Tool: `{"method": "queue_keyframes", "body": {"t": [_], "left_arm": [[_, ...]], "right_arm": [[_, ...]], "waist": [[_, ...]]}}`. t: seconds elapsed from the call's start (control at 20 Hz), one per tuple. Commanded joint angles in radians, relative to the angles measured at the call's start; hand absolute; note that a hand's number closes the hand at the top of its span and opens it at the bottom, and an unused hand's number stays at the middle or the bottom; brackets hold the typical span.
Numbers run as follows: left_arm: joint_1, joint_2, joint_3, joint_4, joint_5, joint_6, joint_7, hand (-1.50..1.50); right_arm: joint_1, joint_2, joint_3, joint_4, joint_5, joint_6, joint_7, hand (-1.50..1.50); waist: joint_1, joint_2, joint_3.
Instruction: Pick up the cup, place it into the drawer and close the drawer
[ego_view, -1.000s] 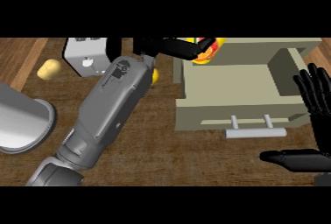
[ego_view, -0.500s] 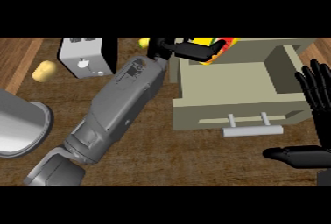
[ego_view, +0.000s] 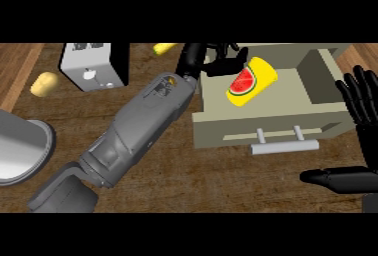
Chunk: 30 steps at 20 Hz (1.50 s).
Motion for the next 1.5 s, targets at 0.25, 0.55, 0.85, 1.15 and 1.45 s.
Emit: {"method": "queue_keyframes", "body": {"t": [0.25, 0.55, 0.85, 1.15, 1.45], "left_arm": [[-0.021, 0.000, -0.206, 0.025, 0.021, 0.055, 0.112, -1.50], [-0.002, 0.000, -0.214, -0.023, 0.075, 0.142, 0.036, -1.50], [-0.029, 0.000, -0.154, -0.039, 0.119, 0.101, -0.070, -1.50], [-0.014, 0.010, -0.105, -0.084, 0.146, 0.109, -0.074, -1.50], [0.003, 0.093, -0.031, -0.154, 0.157, 0.075, -0.011, -1.50]], "right_arm": [[-0.022, 0.007, 0.023, 0.025, 0.033, -0.005, -0.015, -1.50], [-0.034, 0.001, 0.010, 0.014, -0.028, 0.025, -0.005, -1.50], [-0.003, -0.006, -0.003, -0.026, -0.219, 0.124, 0.048, 1.50], [-0.005, -0.170, -0.043, -0.085, -0.170, 0.219, 0.073, 1.50], [0.078, -0.168, 0.033, -0.165, -0.017, 0.230, 0.073, 1.50]], "waist": [[-0.012, 0.005, 0.000], [-0.011, 0.003, 0.000], [0.013, -0.002, -0.001], [0.053, -0.012, -0.002], [0.067, -0.016, -0.002]]}}
